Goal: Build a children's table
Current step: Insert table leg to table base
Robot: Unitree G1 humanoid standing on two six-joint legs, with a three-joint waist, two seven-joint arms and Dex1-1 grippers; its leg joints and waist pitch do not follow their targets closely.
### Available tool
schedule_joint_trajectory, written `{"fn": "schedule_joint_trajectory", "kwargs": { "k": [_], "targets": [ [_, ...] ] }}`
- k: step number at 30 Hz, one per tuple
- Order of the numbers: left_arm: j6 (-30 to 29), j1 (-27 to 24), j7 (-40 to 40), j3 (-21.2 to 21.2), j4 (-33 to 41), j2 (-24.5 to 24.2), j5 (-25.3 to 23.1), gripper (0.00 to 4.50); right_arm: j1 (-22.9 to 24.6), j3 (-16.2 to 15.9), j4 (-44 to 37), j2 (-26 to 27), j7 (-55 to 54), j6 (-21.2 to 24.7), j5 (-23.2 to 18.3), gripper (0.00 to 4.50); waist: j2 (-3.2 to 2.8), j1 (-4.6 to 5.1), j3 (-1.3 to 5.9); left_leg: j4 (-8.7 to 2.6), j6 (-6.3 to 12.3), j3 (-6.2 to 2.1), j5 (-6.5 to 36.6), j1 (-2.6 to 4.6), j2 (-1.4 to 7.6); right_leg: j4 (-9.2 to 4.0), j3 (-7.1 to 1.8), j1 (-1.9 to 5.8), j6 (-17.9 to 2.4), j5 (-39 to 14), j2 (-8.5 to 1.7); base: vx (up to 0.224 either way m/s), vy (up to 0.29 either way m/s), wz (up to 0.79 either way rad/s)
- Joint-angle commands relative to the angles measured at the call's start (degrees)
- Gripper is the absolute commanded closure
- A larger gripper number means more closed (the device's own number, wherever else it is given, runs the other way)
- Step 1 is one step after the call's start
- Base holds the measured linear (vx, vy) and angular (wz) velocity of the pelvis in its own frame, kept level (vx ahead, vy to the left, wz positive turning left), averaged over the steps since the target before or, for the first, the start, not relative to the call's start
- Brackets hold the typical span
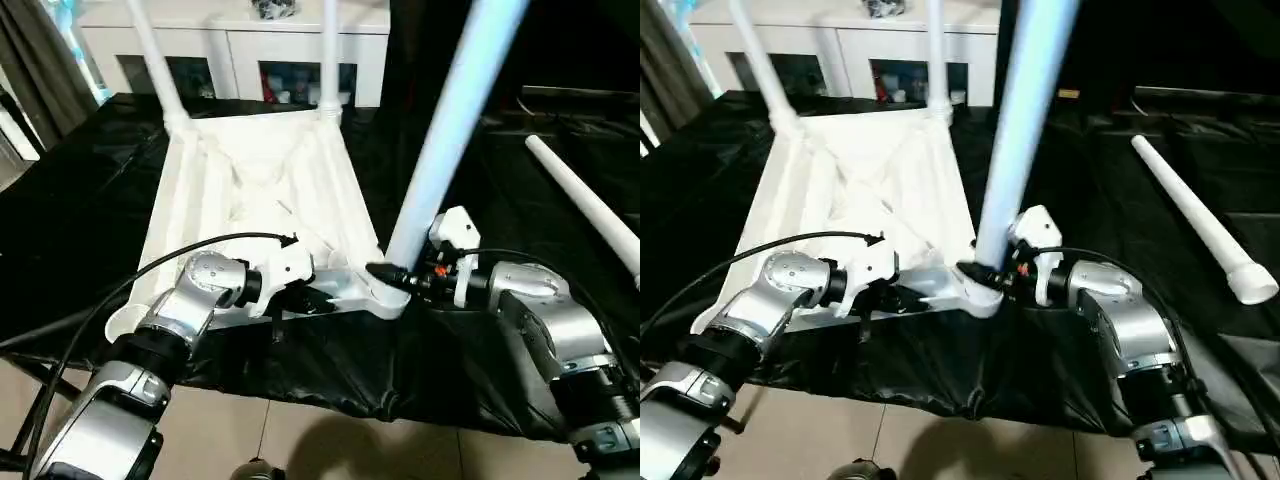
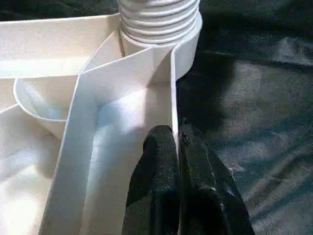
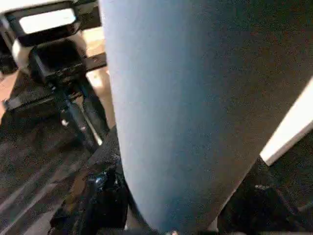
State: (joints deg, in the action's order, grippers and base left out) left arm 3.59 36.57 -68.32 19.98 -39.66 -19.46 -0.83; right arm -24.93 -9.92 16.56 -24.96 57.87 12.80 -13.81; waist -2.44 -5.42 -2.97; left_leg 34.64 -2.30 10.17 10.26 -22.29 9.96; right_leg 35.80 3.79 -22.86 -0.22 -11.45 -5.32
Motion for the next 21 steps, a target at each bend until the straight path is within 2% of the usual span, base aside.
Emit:
{"fn": "schedule_joint_trajectory", "kwargs": {
  "k": [1,7,11,13,15,17,18,19,20,21],
  "targets": [
    [2.44,3.26,-1.21,-0.44,2.28,-0.47,0.43,4.5,2.05,-3.76,2.22,-0.93,2.85,1.05,2.18,2.61,1.01,0.21,4.06,-3.87,4.45,-0.73,8.92,1.02,3.15,-4.04,-2.55,2.81,-14.5,-5.75,-3.48,0.0,0.0,0.0],
    [4.16,3.57,-4.44,0.23,1.93,-1.25,0.24,4.5,3.51,-5.85,0.86,-1.51,6.02,-1.06,2.59,2.61,1.22,0.15,4.02,-3.97,3.93,-0.76,9.99,1.04,3.19,-4.15,-2.6,2.81,-14.21,-6.99,-3.56,0.0,0.0,0.0],
    [5.08,3.43,-6.88,0.8,1.98,-1.72,0.43,4.5,4.51,-6.62,-0.22,-1.42,7.84,-2.26,2.39,2.61,1.18,0.05,3.98,-4.08,4.0,-0.8,10.28,1.05,3.27,-4.1,-2.58,2.79,-14.27,-6.71,-3.52,0.0,0.0,0.0],
    [5.24,2.98,-8.51,1.39,2.62,-2.06,0.47,4.5,5.03,-7.2,-0.83,-1.33,8.69,-3.04,2.25,2.61,0.99,0.07,3.83,-4.24,3.55,-0.83,11.61,1.1,3.32,-4.29,-2.6,2.69,-14.29,-8.04,-3.58,0.0,0.0,0.0],
    [5.23,2.83,-8.65,1.58,2.82,-2.05,0.18,4.5,5.24,-7.42,-0.92,-1.11,8.83,-3.62,2.33,2.61,1.05,0.11,3.81,-4.35,3.09,-0.88,12.22,1.17,3.34,-4.34,-2.63,2.72,-14.28,-8.64,-3.61,0.0,0.0,0.0],
    [4.79,3.94,-5.03,0.54,1.03,-0.83,-0.53,4.5,4.64,-6.34,0.6,0.15,6.46,-4.0,2.59,2.61,0.84,0.2,3.85,-4.4,2.41,-0.93,13.2,1.31,3.35,-4.39,-2.67,2.66,-14.37,-9.08,-3.6,0.0,0.0,0.0],
    [4.23,4.65,-2.75,0.03,0.13,-0.22,-0.97,4.5,3.8,-5.27,2.27,1.14,3.62,-4.51,3.23,2.61,0.93,0.3,3.75,-4.48,2.28,-0.89,13.7,1.36,3.32,-4.55,-2.69,2.6,-14.34,-9.53,-3.56,0.0,0.0,0.0],
    [2.78,6.19,2.29,-0.91,-1.49,0.9,-2.14,4.5,1.7,-3.11,6.18,3.05,-2.91,-5.46,5.02,2.61,0.93,0.48,3.6,-4.56,1.48,-0.87,14.88,1.51,3.18,-4.78,-2.67,2.35,-14.18,-11.47,-3.54,0.0,0.0,0.0],
    [2.12,6.65,3.79,-1.19,-1.9,1.21,-2.48,4.5,1.08,-2.49,7.29,3.56,-4.75,-5.55,5.53,2.61,0.92,0.65,3.54,-4.6,0.78,-0.88,15.94,1.59,3.05,-4.81,-2.62,2.34,-13.98,-13.01,-3.5,0.0,0.0,0.0],
    [1.01,7.06,5.16,-1.7,-1.93,1.69,-2.41,4.5,0.27,-1.72,8.62,4.19,-7.01,-5.36,5.92,2.61,1.17,0.92,3.57,-4.7,-0.27,-1.13,16.47,1.37,2.89,-5.05,-2.52,2.74,-12.75,-16.3,-3.72,0.0,0.0,0.0]
  ]
}}
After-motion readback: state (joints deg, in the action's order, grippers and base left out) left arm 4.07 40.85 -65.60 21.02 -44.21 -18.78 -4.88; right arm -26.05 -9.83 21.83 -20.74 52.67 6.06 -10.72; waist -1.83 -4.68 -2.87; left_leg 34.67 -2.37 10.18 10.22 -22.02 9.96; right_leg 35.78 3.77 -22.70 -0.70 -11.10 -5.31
